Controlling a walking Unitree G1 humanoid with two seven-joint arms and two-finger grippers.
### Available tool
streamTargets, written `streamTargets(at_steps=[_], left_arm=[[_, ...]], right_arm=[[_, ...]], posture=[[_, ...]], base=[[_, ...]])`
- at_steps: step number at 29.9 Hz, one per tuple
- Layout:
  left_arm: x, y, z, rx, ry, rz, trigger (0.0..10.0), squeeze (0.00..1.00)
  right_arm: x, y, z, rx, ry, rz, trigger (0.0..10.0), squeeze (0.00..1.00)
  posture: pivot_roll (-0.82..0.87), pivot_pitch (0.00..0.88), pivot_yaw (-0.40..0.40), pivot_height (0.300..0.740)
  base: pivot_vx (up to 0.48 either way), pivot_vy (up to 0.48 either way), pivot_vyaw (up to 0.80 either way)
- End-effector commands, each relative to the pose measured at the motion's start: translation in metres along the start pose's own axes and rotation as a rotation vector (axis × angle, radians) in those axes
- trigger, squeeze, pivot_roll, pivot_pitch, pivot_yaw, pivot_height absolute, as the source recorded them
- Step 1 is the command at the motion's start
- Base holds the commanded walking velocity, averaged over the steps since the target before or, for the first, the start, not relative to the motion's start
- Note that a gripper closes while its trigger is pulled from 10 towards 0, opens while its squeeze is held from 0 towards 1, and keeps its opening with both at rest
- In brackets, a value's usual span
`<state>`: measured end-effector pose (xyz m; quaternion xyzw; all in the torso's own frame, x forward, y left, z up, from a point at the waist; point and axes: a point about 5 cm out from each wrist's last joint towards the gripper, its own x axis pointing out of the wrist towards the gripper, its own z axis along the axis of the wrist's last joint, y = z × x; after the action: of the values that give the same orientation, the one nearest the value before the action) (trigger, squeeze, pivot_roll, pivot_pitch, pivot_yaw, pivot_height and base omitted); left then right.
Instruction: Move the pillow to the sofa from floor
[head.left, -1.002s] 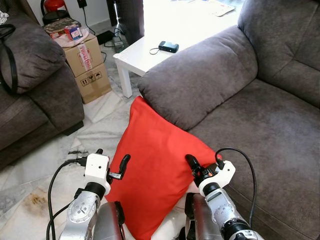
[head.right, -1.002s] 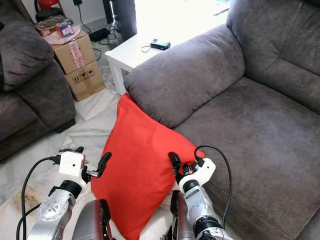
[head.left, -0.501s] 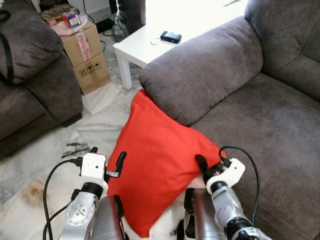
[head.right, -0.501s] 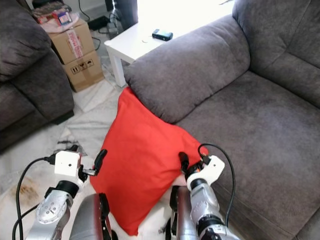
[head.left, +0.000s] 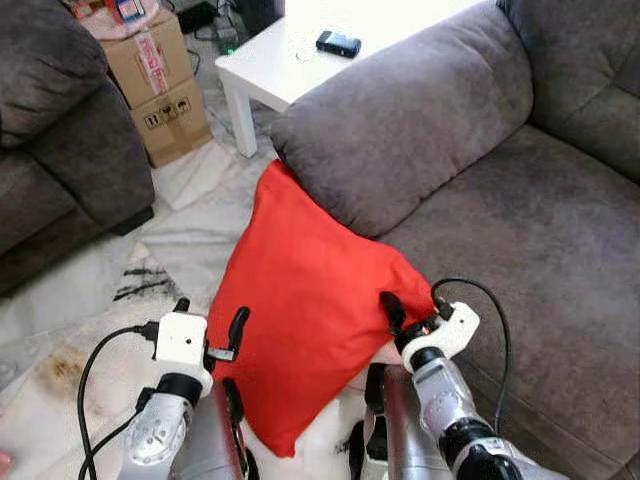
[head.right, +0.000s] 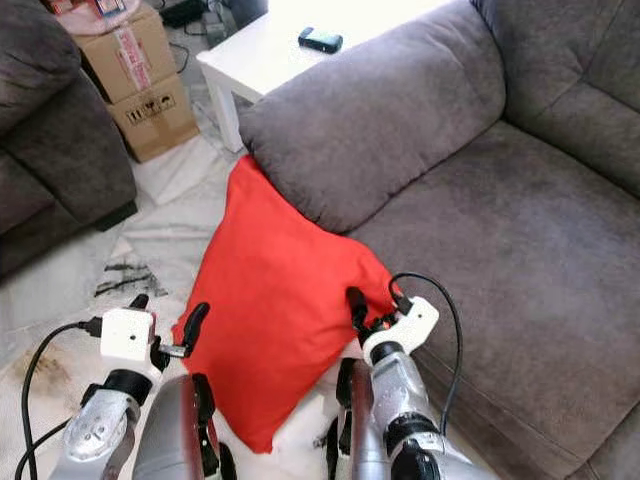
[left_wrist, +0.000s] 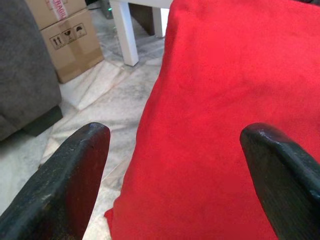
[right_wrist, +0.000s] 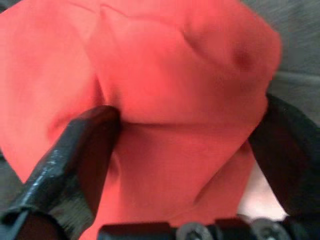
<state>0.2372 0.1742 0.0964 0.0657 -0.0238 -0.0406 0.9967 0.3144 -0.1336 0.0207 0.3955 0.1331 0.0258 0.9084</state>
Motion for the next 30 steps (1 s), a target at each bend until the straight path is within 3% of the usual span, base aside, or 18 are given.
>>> streamTargets(at_steps=[1, 14, 30], left_arm=[[-0.006, 0.001, -0.003, -0.005, 0.025, 0.006, 10.0, 0.00], [-0.004, -0.002, -0.004, -0.008, 0.039, 0.000, 10.0, 0.00], [0.002, -0.002, -0.004, -0.009, 0.034, -0.002, 10.0, 0.00]], right_arm=[[-0.004, -0.002, -0.012, 0.000, 0.048, 0.003, 0.0, 0.00], [-0.008, -0.009, -0.011, 0.012, 0.037, -0.010, 0.0, 0.00], [-0.005, -0.004, -0.008, 0.008, 0.030, 0.020, 0.0, 0.00]], posture=[[0.21, 0.331, -0.042, 0.559], [0.19, 0.324, -0.041, 0.559], [0.19, 0.306, -0.040, 0.559]], base=[[0.000, 0.000, 0.00], [0.000, 0.000, 0.00], [0.000, 0.000, 0.00]])
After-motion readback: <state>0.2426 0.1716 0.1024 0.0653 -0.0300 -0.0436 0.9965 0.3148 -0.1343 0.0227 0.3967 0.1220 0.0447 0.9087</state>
